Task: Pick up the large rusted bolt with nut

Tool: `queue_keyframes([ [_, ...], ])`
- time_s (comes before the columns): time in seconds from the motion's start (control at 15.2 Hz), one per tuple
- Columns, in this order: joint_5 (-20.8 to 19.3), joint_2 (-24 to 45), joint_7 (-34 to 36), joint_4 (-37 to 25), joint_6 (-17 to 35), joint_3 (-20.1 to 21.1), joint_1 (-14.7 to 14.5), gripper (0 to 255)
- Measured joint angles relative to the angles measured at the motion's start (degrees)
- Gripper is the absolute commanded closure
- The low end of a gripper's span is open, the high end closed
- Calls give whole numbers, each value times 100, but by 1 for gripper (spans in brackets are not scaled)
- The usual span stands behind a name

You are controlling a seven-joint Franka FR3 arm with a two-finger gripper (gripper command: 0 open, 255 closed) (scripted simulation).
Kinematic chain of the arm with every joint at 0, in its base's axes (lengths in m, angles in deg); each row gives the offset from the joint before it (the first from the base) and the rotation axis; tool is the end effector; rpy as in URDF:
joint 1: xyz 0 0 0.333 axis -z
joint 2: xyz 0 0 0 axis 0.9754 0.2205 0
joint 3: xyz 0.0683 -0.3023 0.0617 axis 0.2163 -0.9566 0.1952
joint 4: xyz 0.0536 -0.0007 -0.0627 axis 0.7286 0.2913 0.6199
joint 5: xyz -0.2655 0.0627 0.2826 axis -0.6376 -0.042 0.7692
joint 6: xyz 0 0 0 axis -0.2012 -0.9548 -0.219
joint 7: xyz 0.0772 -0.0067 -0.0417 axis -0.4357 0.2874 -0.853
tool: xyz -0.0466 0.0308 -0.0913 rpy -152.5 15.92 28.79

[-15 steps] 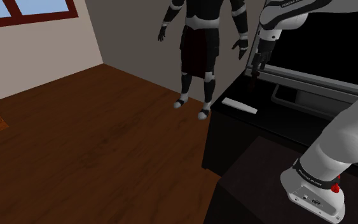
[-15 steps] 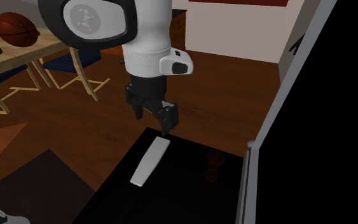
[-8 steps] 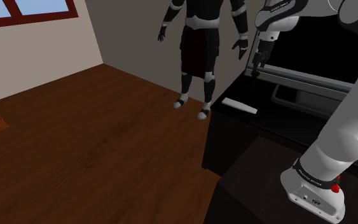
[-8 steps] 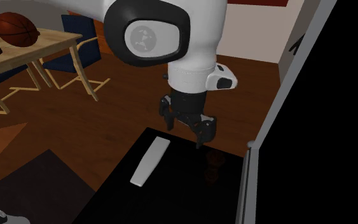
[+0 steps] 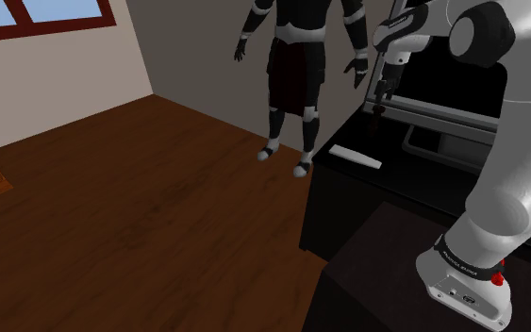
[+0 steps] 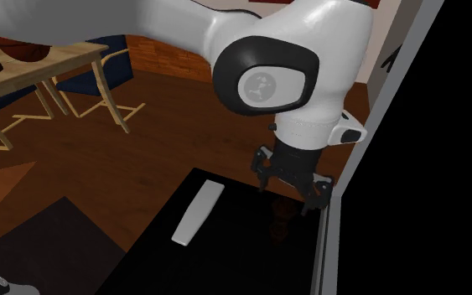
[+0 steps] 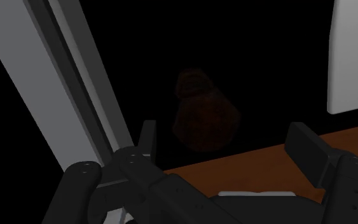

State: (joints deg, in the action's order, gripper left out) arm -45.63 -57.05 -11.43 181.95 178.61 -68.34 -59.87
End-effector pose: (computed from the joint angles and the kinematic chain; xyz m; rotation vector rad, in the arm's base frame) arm 0.4795 -0.4389 0.4095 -3.1237 0.1108 0.0585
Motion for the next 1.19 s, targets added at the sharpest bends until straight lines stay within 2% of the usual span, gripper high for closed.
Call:
queue_keyframes([
  [0.46,133,243,-103,181,397,51,65,0],
  [0.53,138,254,-105,186,411,55,66,255],
  [1.19,145,263,-108,184,431,57,69,255],
])
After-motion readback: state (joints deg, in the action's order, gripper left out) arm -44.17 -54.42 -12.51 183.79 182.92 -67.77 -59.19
